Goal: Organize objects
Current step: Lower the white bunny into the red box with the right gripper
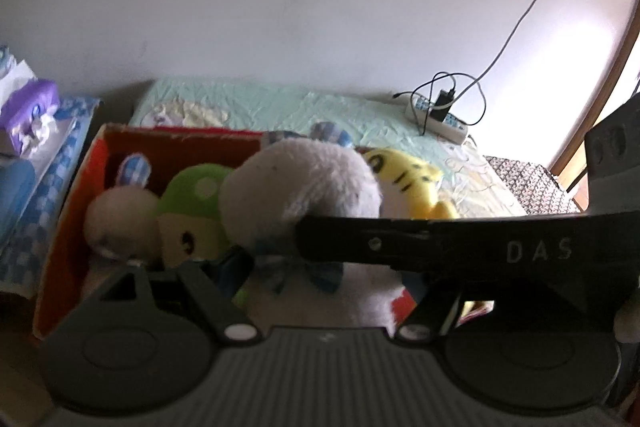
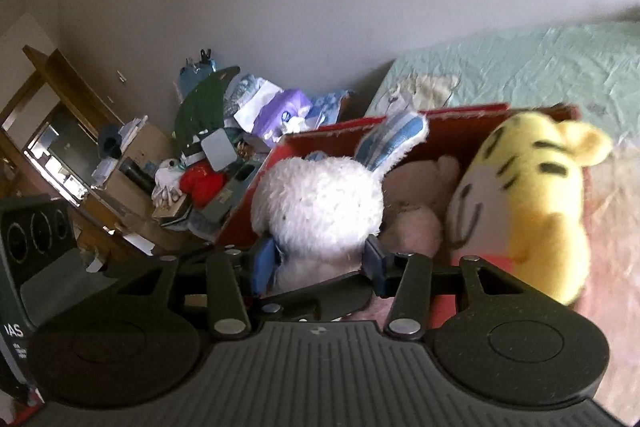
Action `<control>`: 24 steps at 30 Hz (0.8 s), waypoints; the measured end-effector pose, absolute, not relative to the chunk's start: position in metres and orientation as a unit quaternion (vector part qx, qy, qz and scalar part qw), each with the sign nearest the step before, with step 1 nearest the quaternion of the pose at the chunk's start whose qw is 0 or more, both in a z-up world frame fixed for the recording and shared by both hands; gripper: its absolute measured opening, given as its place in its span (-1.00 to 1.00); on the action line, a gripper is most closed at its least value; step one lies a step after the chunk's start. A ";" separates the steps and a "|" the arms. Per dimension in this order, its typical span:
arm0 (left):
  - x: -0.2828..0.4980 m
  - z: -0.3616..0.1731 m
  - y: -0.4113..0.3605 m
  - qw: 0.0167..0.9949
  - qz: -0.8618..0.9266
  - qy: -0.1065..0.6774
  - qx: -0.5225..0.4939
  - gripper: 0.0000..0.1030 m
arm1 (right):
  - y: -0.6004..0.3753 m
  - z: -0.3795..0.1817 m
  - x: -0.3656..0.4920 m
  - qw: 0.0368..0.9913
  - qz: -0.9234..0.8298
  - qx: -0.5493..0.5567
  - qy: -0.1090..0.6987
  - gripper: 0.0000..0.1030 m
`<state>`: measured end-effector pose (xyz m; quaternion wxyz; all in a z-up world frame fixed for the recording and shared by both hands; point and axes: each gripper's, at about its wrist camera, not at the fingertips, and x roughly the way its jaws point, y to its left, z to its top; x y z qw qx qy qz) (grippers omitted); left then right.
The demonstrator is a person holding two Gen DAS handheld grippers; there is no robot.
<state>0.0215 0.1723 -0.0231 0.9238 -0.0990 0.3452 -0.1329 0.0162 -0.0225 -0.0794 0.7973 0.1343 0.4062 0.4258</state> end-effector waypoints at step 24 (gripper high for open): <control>0.017 -0.033 0.180 0.918 -0.135 0.366 -0.066 0.55 | -0.050 -0.063 0.005 0.827 0.392 0.122 0.384 0.22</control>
